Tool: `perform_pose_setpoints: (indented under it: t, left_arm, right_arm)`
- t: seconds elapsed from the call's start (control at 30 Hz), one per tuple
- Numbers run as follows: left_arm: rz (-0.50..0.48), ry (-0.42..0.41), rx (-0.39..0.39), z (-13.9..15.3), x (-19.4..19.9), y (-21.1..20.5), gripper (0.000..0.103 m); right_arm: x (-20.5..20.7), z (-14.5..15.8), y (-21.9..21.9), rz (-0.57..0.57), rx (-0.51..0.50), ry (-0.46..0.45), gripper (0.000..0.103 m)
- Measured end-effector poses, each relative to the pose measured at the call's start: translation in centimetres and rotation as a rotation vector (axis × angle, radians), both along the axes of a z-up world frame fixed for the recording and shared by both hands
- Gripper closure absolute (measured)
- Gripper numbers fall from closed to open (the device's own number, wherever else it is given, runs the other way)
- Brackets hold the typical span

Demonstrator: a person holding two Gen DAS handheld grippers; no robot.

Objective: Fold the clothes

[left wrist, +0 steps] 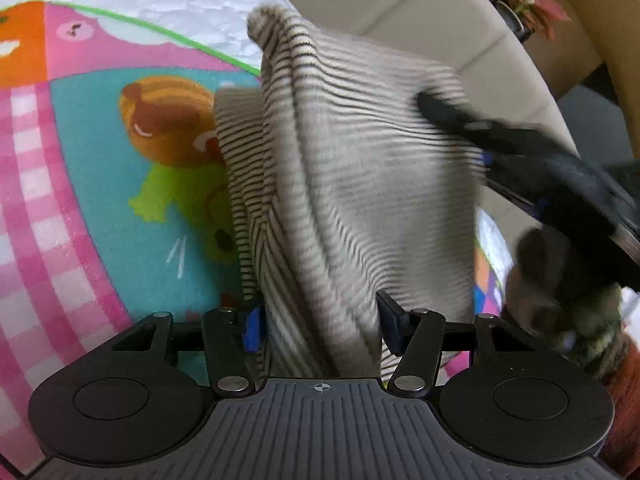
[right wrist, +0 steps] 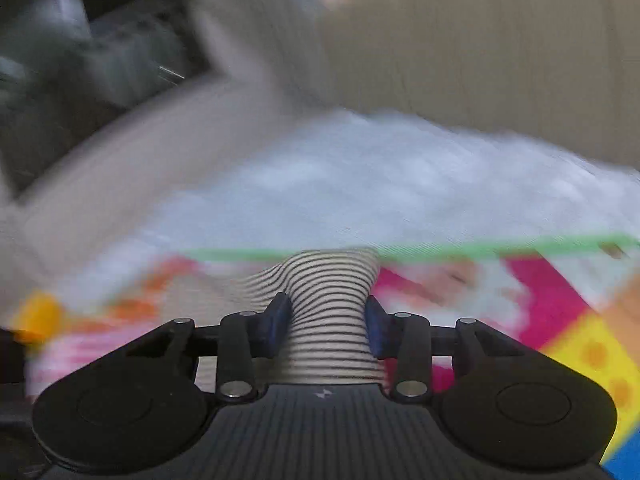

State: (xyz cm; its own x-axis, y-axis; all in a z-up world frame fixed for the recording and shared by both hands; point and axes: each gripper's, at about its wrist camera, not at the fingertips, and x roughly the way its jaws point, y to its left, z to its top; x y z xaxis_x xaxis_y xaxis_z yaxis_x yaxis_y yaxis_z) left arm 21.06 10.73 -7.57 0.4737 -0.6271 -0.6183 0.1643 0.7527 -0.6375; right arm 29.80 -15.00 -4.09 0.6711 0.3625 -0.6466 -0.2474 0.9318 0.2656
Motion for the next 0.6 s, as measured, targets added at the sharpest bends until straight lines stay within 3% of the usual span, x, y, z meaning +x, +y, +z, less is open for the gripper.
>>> perform_pose_setpoints:
  t: [0.1,0.2,0.3,0.47,0.6]
  left_arm:
    - [-0.001,-0.009,0.002,0.1,0.0,-0.1,0.041]
    - [-0.003,-0.011,0.008,0.2,0.1,-0.1,0.041]
    - [-0.007,-0.013,0.017,0.2,0.3,-0.6,0.041]
    - [-0.003,-0.014,0.02,0.3,0.1,-0.5,0.041]
    - [0.001,-0.011,0.014,0.3,0.1,-0.3,0.041]
  right_arm:
    - [0.7,-0.7,-0.3,-0.036,-0.012,0.017,0.047]
    - [-1.2,1.2,0.5,-0.023,-0.044,-0.045,0.046]
    - [-3.8,3.3,2.4,0.091,-0.106,-0.142,0.046]
    - [-3.4,0.9,5.7,0.165,-0.213,-0.089,0.047]
    - [-2.9,2.3,5.7,0.155,-0.149,-0.06,0.047]
